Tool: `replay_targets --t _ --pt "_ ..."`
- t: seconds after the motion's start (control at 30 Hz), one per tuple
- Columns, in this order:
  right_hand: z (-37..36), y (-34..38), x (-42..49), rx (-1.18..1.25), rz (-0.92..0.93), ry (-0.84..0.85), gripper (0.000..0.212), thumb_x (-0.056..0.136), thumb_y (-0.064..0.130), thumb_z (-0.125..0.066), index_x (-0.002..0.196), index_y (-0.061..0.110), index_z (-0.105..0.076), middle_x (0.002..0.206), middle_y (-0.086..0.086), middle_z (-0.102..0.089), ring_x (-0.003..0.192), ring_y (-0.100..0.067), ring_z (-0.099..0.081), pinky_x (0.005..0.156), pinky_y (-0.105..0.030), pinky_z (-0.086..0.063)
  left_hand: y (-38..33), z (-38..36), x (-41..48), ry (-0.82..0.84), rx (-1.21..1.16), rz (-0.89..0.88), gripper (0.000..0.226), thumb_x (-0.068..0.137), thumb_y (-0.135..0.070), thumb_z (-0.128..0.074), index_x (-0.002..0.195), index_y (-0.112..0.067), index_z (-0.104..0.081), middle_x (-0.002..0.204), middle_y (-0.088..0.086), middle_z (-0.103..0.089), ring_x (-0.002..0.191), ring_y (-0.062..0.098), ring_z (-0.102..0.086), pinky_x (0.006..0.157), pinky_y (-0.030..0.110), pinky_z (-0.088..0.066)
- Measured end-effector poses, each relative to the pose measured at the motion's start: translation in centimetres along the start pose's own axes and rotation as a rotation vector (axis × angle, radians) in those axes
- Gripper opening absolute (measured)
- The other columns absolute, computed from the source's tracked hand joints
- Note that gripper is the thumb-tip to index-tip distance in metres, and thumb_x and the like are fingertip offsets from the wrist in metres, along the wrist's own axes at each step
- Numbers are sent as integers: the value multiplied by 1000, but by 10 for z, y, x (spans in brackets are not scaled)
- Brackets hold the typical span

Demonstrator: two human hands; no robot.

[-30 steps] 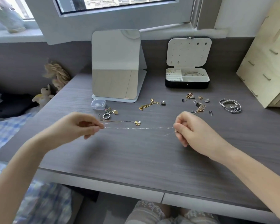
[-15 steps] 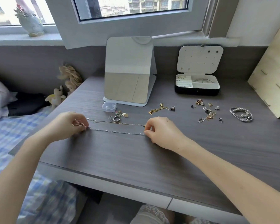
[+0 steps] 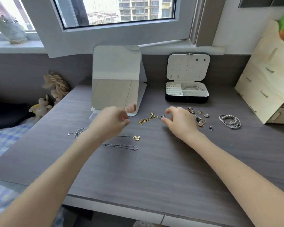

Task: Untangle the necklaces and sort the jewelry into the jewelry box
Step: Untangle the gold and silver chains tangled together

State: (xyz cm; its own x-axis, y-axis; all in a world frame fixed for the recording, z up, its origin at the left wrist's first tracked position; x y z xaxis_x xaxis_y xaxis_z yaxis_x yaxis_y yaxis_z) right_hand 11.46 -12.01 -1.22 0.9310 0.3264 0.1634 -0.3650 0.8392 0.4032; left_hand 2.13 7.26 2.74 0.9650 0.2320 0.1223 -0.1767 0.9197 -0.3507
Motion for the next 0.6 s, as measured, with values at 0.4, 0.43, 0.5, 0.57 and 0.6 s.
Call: replay_targets --t 0.4,0.43,0.5,0.57,0.6 --pt "-13 -2 15 -1 95 -35 22 90 30 -58 98 9 -58 106 -10 -59 103 -29 -52 86 -36 -38 -36 -65 55 134 150 -107 22 96 -20 -47 100 1 -55 110 18 -51 102 34 -51 82 34 -38" --pt "-10 -4 12 93 88 -34 19 89 29 -59 95 10 -58 101 -8 -61 99 -27 -53 84 -35 -39 -38 -62 54 145 110 -100 22 96 -19 -46 100 0 -54 109 18 -54 100 33 -51 81 33 -38" --pt "0 -10 3 342 41 -32 15 88 26 -62 89 11 -59 90 -4 -64 88 -21 -57 80 -32 -43 -44 -56 50 183 -175 -28 17 97 -17 -45 95 -2 -53 100 16 -61 93 30 -57 83 35 -45" --pt "14 -16 -8 632 -27 -16 13 88 22 -63 88 10 -60 87 -2 -65 83 -13 -58 77 -23 -45 -55 -47 41 287 -694 70 15 98 -10 -44 85 -5 -50 87 14 -64 81 24 -64 86 38 -53" --pt "21 -19 -15 802 -64 16 14 90 21 -61 91 7 -61 92 -3 -67 86 -9 -60 78 -18 -45 -62 -41 36 350 -914 94 18 99 -9 -42 82 -6 -48 82 13 -64 77 21 -65 84 36 -55"
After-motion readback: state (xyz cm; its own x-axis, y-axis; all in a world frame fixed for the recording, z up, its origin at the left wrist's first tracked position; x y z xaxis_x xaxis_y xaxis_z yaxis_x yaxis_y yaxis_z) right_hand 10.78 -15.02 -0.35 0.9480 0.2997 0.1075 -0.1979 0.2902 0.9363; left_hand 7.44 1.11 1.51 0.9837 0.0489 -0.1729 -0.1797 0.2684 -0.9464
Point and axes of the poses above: each hand's wrist, its own x-axis towards the middle knuckle, its own z-axis out of the back of the hand, y = z × x, the point moved 2 cm from there along x, towards the middle knuckle
